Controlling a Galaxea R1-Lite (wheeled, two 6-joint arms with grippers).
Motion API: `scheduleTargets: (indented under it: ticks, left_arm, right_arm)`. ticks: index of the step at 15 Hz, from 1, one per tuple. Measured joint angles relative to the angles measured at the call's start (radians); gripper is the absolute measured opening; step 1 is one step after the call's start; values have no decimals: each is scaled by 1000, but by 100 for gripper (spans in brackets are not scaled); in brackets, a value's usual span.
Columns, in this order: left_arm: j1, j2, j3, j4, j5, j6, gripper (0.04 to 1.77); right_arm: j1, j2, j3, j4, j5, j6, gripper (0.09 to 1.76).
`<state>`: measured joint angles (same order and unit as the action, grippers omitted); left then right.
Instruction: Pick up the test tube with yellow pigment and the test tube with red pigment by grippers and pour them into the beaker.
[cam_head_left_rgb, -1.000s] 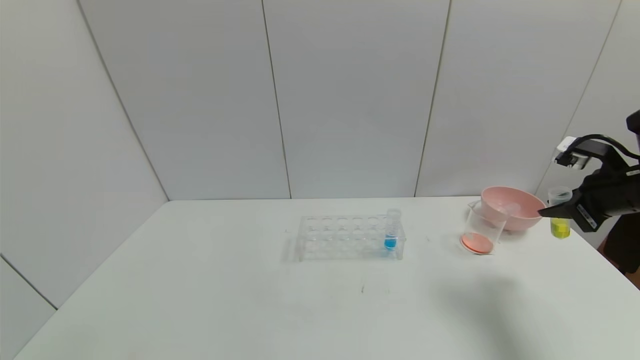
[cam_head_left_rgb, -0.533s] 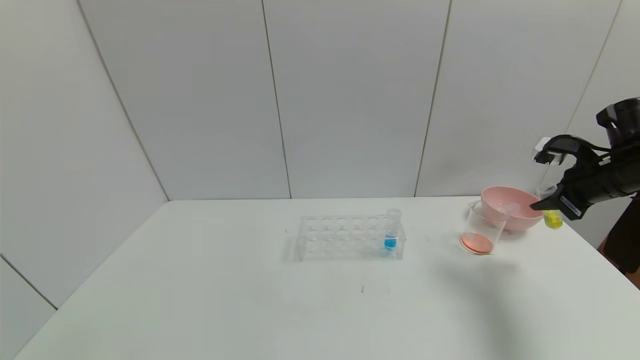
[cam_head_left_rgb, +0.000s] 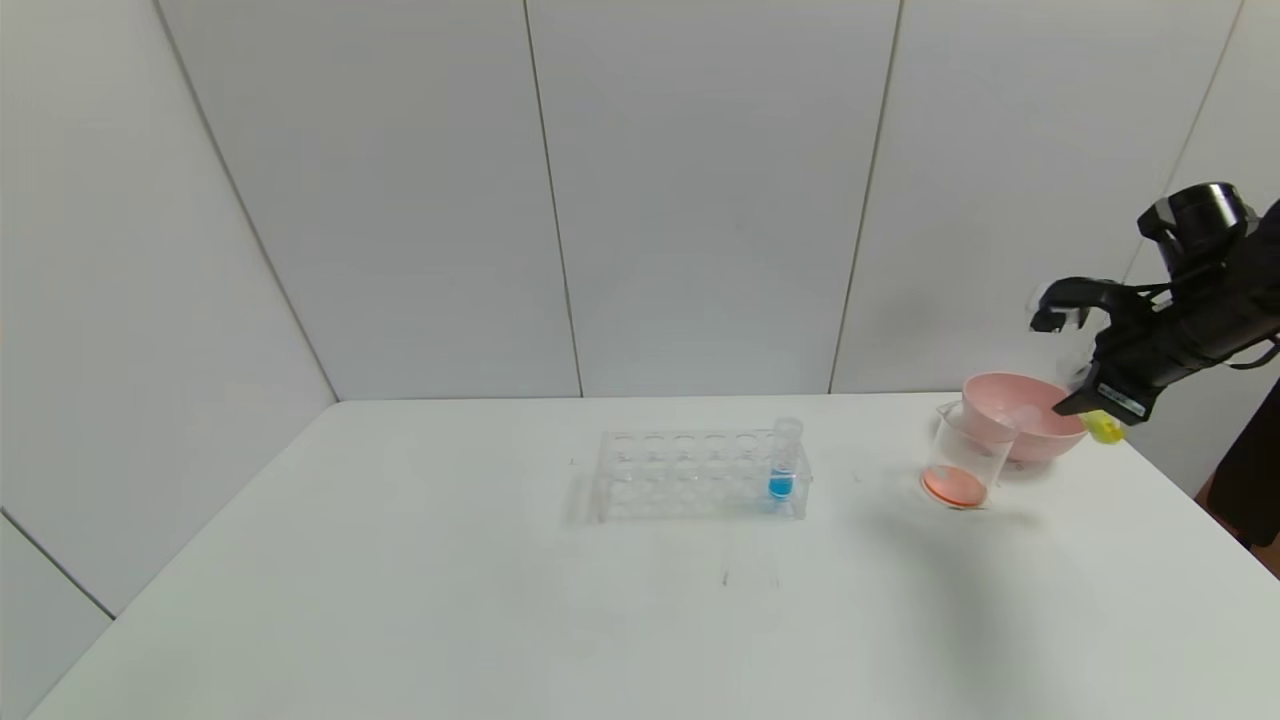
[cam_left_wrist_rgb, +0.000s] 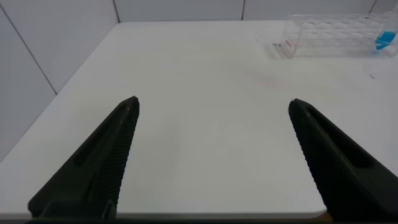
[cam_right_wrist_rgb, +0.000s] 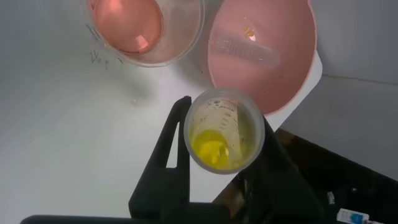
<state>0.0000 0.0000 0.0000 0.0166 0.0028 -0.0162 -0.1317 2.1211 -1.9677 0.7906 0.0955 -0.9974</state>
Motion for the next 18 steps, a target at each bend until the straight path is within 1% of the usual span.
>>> scheduleTargets:
  ticks: [2,8,12,18]
  left_arm:
    - [0,0,0,0,0,0,172]
    - [0,0,0,0,0,0,172]
    - [0,0,0,0,0,0,172]
    - [0,0,0,0,0,0,172]
  right_arm:
    - [11,24,-23,0,-20,-44,55]
    - [61,51,-33,-36,-156,-113,55]
    - [89,54,-33,-42,-225,-155,55]
    - [137,57,-33,-36,-379,-201,55]
